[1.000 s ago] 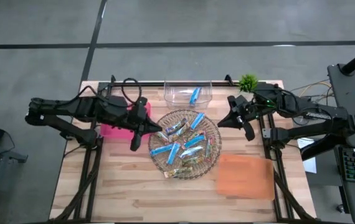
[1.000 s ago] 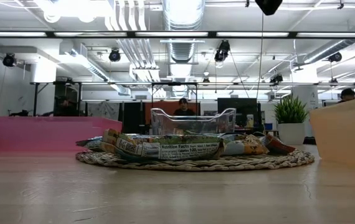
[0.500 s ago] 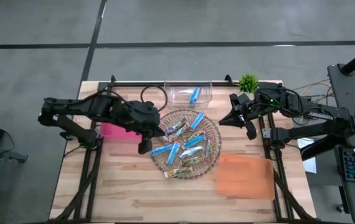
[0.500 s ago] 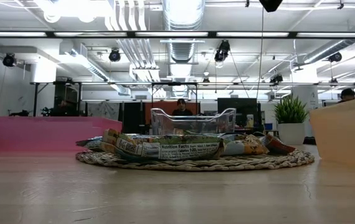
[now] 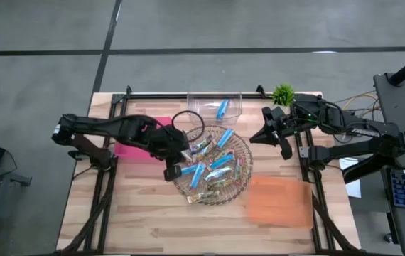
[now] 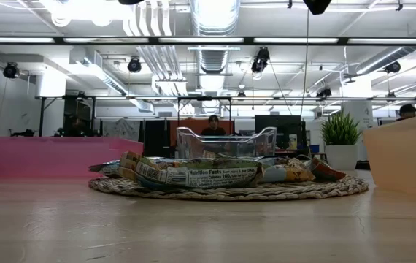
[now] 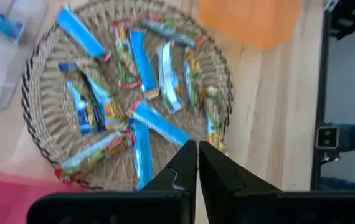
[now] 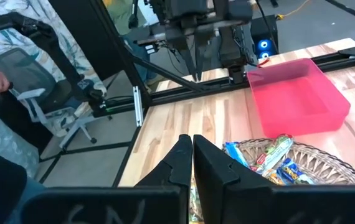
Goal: Pick and place Granola Bars by type
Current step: Put the blue granola bar into the transparent bin
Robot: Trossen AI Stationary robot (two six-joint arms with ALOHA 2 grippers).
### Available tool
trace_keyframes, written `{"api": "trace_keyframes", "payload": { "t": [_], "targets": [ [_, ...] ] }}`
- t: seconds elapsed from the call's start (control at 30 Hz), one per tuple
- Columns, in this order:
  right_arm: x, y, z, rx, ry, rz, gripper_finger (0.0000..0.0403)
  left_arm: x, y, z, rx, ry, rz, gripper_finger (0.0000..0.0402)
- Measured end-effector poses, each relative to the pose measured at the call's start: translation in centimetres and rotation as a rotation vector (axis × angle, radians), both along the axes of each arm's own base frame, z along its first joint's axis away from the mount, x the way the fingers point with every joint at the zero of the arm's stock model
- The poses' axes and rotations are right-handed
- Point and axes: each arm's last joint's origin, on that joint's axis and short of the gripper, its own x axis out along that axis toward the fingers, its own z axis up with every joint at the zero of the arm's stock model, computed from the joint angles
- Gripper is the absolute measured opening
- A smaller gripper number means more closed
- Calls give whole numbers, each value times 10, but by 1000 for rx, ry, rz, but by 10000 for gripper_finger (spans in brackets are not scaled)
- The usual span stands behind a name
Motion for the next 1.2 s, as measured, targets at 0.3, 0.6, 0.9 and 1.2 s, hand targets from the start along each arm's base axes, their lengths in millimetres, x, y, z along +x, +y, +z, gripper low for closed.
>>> {"api": "trace_keyframes", "payload": {
  "t": [0.3,0.6,0.9,1.2],
  "targets": [
    [0,0,-3,-4,26,-12,9,12,-6,-40,66,135,-97,0],
    [-1,0,-5,1,52,-13,9,15,-6,-63,158,190,-251,0],
    [-1,0,-5,1,51,-12,9,14,-7,-93,256,229,-506,0],
    [-1,0,-5,11,54,-15,9,22,-6,-121,165,164,-326,0]
  ]
}}
